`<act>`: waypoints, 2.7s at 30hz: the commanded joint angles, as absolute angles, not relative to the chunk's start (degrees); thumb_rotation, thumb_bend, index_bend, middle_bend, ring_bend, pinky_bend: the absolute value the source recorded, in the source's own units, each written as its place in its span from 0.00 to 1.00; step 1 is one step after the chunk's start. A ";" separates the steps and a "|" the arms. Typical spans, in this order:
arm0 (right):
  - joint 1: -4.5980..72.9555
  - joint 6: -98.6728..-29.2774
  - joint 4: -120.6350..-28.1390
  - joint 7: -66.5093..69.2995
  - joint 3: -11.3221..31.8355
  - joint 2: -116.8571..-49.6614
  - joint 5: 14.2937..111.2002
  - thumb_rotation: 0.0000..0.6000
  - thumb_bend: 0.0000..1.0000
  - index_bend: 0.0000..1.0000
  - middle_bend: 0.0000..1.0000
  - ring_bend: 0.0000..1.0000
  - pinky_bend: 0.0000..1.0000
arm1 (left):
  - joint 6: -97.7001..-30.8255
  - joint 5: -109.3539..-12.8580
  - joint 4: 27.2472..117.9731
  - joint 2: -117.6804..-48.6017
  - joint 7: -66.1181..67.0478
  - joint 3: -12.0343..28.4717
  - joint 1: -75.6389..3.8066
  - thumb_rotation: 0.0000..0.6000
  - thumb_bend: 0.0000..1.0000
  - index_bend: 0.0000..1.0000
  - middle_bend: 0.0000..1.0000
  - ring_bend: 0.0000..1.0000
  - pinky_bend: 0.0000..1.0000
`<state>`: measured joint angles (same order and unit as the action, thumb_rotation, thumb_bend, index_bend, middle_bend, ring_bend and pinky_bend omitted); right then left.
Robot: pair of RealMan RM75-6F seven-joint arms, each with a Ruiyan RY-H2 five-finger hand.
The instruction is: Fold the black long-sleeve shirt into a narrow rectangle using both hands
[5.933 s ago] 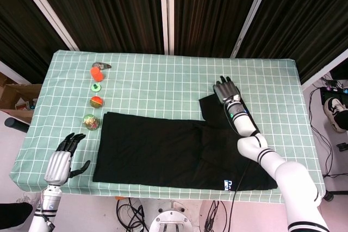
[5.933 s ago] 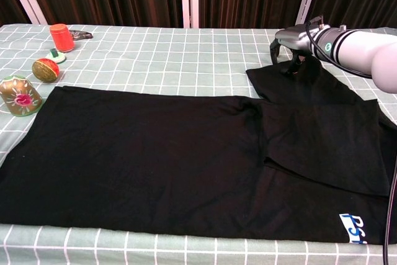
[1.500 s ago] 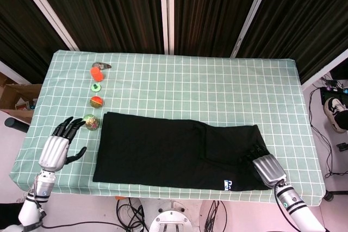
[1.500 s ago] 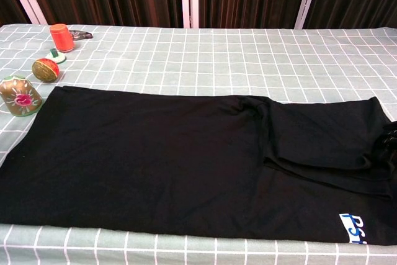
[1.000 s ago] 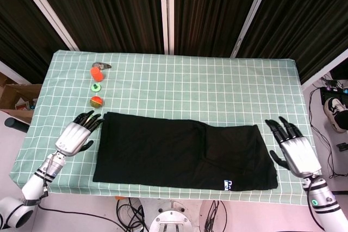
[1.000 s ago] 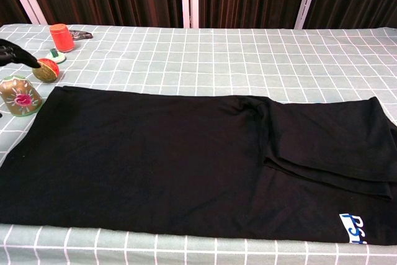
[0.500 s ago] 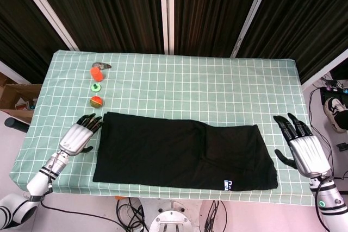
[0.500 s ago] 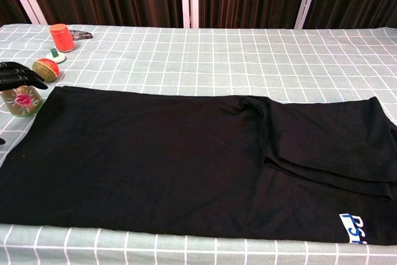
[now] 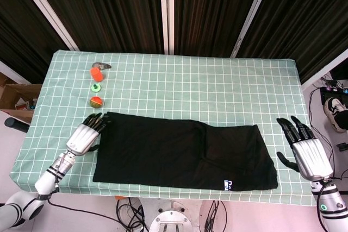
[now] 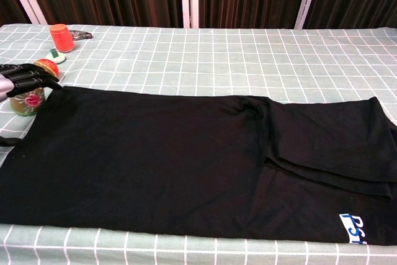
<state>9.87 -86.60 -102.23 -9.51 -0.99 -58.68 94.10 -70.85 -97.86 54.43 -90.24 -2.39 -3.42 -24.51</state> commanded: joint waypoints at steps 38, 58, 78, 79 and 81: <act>6.71 -87.92 -100.39 -6.66 0.02 -59.36 95.42 1.00 0.19 0.01 0.14 0.03 0.23 | -74.25 -100.52 50.85 -93.64 -1.67 -5.40 -28.06 1.00 0.08 0.14 0.04 0.01 0.14; 6.19 -87.41 -100.21 -6.39 0.40 -59.73 95.34 1.00 0.19 0.01 0.14 0.03 0.22 | -73.33 -99.50 48.22 -96.48 -7.29 -5.44 -29.50 1.00 0.22 0.24 0.04 0.02 0.14; 5.96 -87.32 -100.01 -6.58 0.82 -60.33 95.57 1.00 0.19 0.01 0.14 0.03 0.22 | -74.73 -98.11 50.99 -94.95 -11.61 -5.56 -28.69 1.00 0.65 0.49 0.11 0.02 0.14; 5.93 -87.39 -99.88 -6.44 0.85 -60.36 95.57 1.00 0.19 0.01 0.14 0.03 0.22 | -74.79 -98.02 51.63 -94.68 -11.58 -5.42 -28.75 1.00 0.66 0.50 0.11 0.02 0.14; 5.85 -87.52 -99.56 -6.00 0.89 -60.41 95.54 1.00 0.19 0.01 0.14 0.03 0.22 | -75.12 -97.81 52.86 -94.06 -10.61 -5.01 -28.78 1.00 0.68 0.53 0.12 0.02 0.14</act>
